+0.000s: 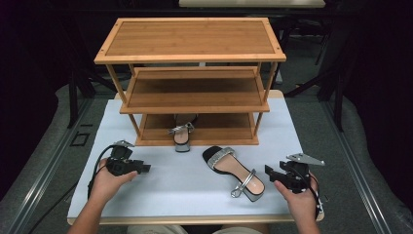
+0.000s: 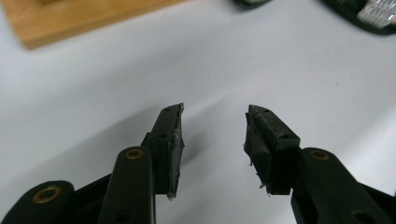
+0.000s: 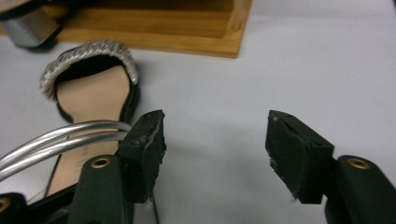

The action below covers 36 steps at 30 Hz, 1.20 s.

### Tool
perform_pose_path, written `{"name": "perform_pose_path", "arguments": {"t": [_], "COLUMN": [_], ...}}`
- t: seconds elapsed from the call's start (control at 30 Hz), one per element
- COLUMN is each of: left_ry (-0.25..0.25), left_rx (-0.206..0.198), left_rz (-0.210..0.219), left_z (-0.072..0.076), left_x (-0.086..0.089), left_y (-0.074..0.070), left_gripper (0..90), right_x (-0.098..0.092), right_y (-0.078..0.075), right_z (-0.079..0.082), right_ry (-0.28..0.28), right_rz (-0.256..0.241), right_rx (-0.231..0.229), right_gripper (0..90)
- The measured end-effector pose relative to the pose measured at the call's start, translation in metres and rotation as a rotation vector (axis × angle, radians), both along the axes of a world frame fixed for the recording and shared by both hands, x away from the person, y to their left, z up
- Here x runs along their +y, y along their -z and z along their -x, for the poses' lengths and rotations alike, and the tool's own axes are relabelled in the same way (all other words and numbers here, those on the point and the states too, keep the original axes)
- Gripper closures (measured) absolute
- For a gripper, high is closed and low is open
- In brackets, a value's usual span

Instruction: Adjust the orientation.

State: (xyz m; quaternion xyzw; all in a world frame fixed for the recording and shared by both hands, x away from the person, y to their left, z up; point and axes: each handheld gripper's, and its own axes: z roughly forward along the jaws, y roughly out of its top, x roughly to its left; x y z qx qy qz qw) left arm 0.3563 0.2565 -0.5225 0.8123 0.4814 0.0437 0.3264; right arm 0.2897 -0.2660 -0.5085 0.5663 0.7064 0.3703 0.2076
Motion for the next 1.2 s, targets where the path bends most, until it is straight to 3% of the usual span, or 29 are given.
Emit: {"name": "perform_pose_path", "arguments": {"t": [0.03,0.07,0.13,0.23,0.37,0.53,0.6,0.7,0.73,0.8,0.97,1.07,1.2], "left_ry": [-0.005,-0.031,-0.027,-0.022,-0.019,-0.035,-0.043,-0.05,-0.055,-0.057,-0.067,-0.064,-0.065], "left_rx": [0.007,-0.001,-0.001,-0.001,-0.009,-0.018,-0.019,-0.016,-0.019,-0.025,-0.032,-0.03,-0.029], "left_rz": [0.011,0.021,0.021,0.02,0.028,0.04,0.044,0.043,0.042,0.045,0.051,0.048,0.048], "left_z": [0.001,0.004,0.004,0.004,0.007,0.008,0.009,0.009,0.008,0.008,0.009,0.008,0.008], "left_x": [0.003,0.007,0.008,0.006,0.005,0.008,0.011,0.014,0.016,0.017,0.019,0.019,0.018], "left_y": [0.001,0.002,0.002,0.002,-0.001,-0.004,-0.003,-0.003,-0.004,-0.004,-0.005,-0.004,-0.003], "left_gripper": [55.7,54.9,54.8,54.6,52.7,48.8,46.2,45.7,45.6,45.6,45.6,45.6,45.6], "right_x": [0.003,0.008,0.013,0.019,0.035,0.046,0.055,0.061,0.066,0.073,0.085,0.097,0.104], "right_y": [-0.002,-0.007,-0.012,-0.018,-0.037,-0.048,-0.053,-0.053,-0.054,-0.053,-0.05,-0.041,-0.034], "right_z": [-0.001,-0.003,-0.007,-0.01,-0.018,-0.026,-0.035,-0.039,-0.044,-0.048,-0.055,-0.062,-0.066], "right_ry": [0.0,-0.042,-0.088,-0.105,-0.172,-0.21,-0.265,-0.285,-0.313,-0.33,-0.361,-0.392,-0.403], "right_rz": [0.023,0.041,0.048,0.079,0.139,0.166,0.178,0.193,0.21,0.232,0.26,0.291,0.325], "right_rx": [0.005,0.028,0.057,0.079,0.112,0.15,0.207,0.228,0.264,0.291,0.333,0.394,0.433], "right_gripper": [35.7,35.7,35.3,35.3,35.3,33.3,32.0,31.3,31.0,30.2,29.3,28.9,28.8]}}
